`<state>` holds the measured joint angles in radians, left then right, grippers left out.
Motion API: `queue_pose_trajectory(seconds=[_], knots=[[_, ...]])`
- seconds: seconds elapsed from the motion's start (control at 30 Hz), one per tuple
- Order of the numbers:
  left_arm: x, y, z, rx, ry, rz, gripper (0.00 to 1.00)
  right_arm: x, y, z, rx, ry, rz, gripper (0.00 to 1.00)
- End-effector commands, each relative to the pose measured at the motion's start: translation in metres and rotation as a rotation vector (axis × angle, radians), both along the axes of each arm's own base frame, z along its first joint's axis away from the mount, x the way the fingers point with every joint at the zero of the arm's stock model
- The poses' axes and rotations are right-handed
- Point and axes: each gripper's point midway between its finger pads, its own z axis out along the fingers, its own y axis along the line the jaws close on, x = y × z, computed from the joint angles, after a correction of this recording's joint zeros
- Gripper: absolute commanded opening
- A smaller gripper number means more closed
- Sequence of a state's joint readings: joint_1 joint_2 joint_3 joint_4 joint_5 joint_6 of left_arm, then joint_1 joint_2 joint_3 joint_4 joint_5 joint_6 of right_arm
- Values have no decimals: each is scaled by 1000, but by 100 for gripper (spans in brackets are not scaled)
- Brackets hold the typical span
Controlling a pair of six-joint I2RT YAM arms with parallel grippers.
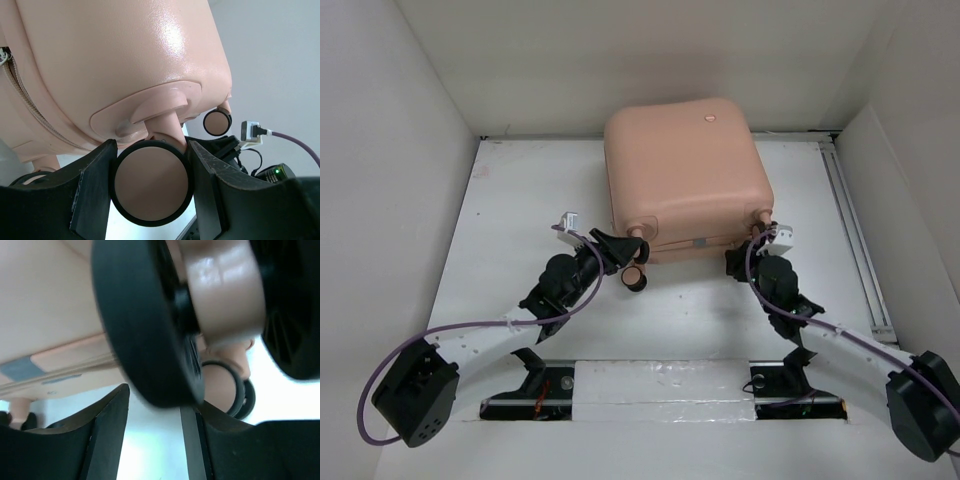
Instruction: Pack the luggage
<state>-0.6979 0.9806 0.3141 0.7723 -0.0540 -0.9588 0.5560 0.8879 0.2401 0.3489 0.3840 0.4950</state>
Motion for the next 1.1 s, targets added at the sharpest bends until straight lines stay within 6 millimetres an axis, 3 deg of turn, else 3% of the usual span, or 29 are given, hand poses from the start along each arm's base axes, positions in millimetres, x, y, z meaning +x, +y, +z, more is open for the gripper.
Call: queue_pose_trajectory(seconds=[0.0, 0.07, 0.2, 0.3, 0.37, 0.53, 0.67, 0.7, 0.8, 0.83, 0.87, 0.93, 1.07], knots=[[-3, 5, 23, -59, -64, 1, 0, 21, 9, 53, 32, -203, 41, 51], [-3, 5, 23, -59, -64, 1, 0, 22, 9, 51, 12, -232, 46, 49], [-3, 2, 19, -53, -56, -10, 0, 30, 11, 70, 16, -332, 46, 49], [-2, 1, 16, -47, -49, -10, 0, 32, 16, 65, -1, -341, 72, 47], [-2, 1, 16, -47, -49, -10, 0, 35, 22, 73, 0, -377, 97, 40], [-4, 3, 20, -55, -59, -10, 0, 34, 22, 79, 28, -403, 93, 4], [-3, 2, 22, -59, -65, -10, 0, 28, 32, 73, 61, -379, 119, 0], [-2, -1, 17, -53, -57, -19, 0, 22, 46, 70, 74, -368, 171, 0], [-3, -15, 34, -71, -90, -51, 0, 7, 82, 55, 95, -303, 275, 0], [-2, -20, 31, -62, -80, -60, 0, -8, 108, 54, 103, -294, 342, 0], [0, -24, 45, -87, -110, -72, 0, -16, 119, 40, 98, -253, 368, 0], [2, -32, 54, -114, -123, -97, 0, -34, 151, 35, 102, -227, 445, 0], [-1, -43, 56, -134, -115, -149, 0, -44, 164, 27, 78, -203, 459, 0]])
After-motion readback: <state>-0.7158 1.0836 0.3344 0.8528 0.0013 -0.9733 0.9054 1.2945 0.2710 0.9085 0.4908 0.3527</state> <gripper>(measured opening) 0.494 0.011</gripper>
